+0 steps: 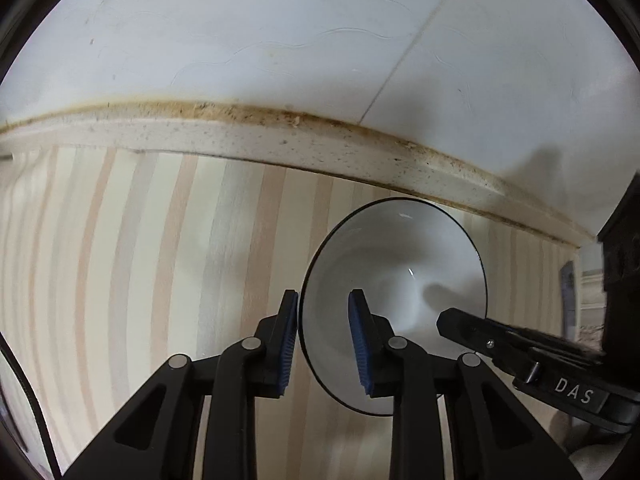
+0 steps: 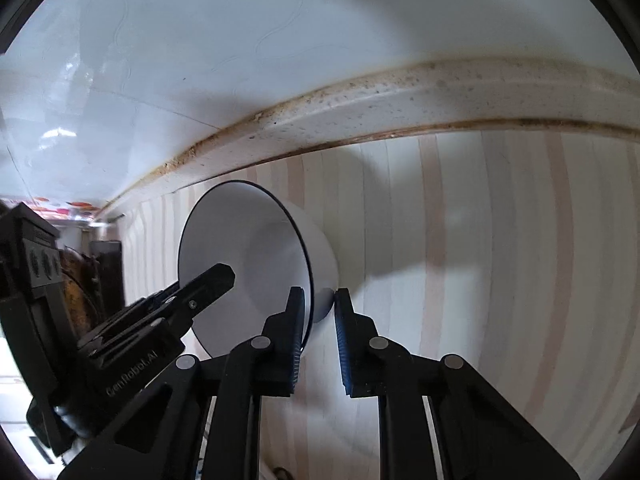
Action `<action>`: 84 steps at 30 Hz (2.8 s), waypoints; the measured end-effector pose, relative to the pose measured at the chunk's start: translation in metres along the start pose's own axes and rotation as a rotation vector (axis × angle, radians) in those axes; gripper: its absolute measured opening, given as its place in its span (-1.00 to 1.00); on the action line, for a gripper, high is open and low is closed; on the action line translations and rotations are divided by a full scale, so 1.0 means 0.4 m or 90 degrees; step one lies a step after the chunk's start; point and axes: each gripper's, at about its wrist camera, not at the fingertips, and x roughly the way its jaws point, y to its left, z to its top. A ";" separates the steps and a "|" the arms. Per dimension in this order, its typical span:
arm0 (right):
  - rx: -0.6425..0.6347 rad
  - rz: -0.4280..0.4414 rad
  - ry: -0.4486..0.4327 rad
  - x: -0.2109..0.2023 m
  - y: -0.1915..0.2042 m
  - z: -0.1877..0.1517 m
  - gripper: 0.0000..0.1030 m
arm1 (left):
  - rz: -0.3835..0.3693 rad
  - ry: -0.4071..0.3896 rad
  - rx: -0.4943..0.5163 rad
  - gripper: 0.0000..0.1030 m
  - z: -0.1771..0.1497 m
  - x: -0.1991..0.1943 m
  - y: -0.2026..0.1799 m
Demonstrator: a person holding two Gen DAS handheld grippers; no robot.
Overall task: Organize plates and bowls
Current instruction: 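Grasp the rim of the black-rimmed white bowl with both tools, then lower the black-rimmed bowl into the bowl stack and open both tools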
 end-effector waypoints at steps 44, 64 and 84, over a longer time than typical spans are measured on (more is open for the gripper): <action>0.081 -0.063 -0.029 -0.339 -0.161 -0.700 -0.69 | -0.041 0.023 0.238 -0.55 -0.553 -0.247 -0.311; 0.053 -0.113 -0.001 -0.291 -0.155 -0.685 -0.62 | 0.014 0.032 0.268 -0.55 -0.592 -0.184 -0.326; 0.013 -0.200 -0.166 -0.542 -0.002 -0.853 0.52 | -0.027 -0.085 0.274 -0.02 -0.635 -0.465 -0.281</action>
